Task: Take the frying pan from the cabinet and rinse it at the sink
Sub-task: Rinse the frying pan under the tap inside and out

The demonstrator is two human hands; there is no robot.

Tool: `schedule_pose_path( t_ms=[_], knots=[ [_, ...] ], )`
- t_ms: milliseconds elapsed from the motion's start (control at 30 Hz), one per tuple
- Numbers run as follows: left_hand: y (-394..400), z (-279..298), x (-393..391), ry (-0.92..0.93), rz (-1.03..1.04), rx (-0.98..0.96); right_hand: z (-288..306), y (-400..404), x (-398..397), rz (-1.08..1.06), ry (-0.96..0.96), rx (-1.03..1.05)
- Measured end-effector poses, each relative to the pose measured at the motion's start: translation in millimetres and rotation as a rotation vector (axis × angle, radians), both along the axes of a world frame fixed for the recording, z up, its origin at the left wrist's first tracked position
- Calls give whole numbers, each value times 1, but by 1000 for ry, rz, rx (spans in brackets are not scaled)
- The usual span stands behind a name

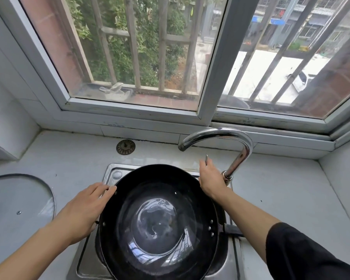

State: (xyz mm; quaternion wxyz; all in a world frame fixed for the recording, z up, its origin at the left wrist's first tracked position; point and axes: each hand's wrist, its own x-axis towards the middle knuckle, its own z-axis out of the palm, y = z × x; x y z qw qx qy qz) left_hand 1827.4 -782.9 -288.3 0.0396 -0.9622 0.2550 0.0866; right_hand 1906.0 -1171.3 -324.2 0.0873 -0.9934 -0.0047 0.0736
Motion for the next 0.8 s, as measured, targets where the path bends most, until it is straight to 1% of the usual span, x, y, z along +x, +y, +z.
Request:
schedule_pose_path(
  t_ms=[233,433,633,800],
  knots=[
    [-3,0,0,-10,8,-13,-1,4,2,34,4,-50],
    [-2,-4,-1,35,24,-31,-11,5,0,93,-44,-109],
    [-2,-4,-2,57,36,-28,-16,4,1,104,-47,-113],
    [-3,-5,-2,30,36,-22,-13,4,1,126,-42,-118]
  ],
)
